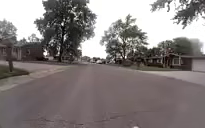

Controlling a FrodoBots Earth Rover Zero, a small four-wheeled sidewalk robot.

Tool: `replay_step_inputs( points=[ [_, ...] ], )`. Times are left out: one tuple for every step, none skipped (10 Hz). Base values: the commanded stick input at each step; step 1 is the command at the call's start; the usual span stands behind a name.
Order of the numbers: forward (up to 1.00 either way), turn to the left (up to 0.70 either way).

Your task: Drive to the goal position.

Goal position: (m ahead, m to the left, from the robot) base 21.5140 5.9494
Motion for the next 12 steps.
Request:
replay_step_inputs(
  points=[
    [0.70,0.00],
    [0.70,0.00],
    [0.70,0.00],
    [0.70,0.00],
    [0.70,0.00],
    [0.70,0.00],
    [0.70,0.00],
    [0.70,0.00],
    [0.70,0.00],
    [0.70,0.00],
    [0.70,0.00],
    [0.70,0.00]
  ],
)
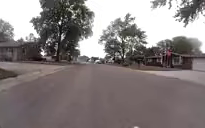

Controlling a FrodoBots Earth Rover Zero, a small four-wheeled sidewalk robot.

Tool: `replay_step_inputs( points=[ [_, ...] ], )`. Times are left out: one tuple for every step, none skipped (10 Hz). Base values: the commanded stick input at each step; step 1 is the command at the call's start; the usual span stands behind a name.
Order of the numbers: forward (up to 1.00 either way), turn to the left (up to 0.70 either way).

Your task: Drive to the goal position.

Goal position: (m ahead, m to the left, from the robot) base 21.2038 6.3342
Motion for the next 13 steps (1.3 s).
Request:
replay_step_inputs(
  points=[
    [0.70,0.00],
    [0.70,0.00],
    [0.70,0.00],
    [0.70,0.00],
    [0.70,0.00],
    [0.70,0.00],
    [0.70,0.00],
    [0.70,0.00],
    [0.70,0.00],
    [0.70,0.00],
    [0.70,0.00],
    [0.70,0.00],
    [0.70,0.00]
  ],
)
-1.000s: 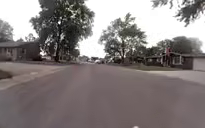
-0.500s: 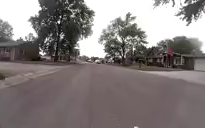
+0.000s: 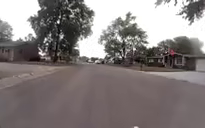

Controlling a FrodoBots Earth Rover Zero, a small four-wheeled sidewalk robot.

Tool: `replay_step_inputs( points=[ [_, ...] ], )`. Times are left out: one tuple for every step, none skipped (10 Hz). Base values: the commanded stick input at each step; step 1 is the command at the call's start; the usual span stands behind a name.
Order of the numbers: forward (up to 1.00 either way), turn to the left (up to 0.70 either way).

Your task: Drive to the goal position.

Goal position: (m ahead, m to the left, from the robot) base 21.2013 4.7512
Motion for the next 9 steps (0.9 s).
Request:
replay_step_inputs(
  points=[
    [0.70,0.00],
    [0.70,0.00],
    [0.70,0.00],
    [0.70,0.00],
    [0.70,0.00],
    [0.70,0.00],
    [0.70,0.00],
    [0.70,0.00],
    [0.70,0.00]
  ],
)
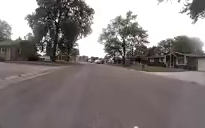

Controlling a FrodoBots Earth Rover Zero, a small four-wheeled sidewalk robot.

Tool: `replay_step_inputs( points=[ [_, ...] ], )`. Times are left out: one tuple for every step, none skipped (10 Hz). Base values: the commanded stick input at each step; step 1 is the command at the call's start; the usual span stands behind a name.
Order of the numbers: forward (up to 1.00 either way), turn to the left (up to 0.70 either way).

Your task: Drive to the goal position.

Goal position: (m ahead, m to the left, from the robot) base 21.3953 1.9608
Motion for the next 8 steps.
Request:
replay_step_inputs(
  points=[
    [0.70,0.09],
    [0.70,0.25],
    [0.70,0.35],
    [0.70,0.35],
    [0.70,0.35],
    [0.70,0.35],
    [0.70,0.35],
    [0.70,0.35]
  ],
)
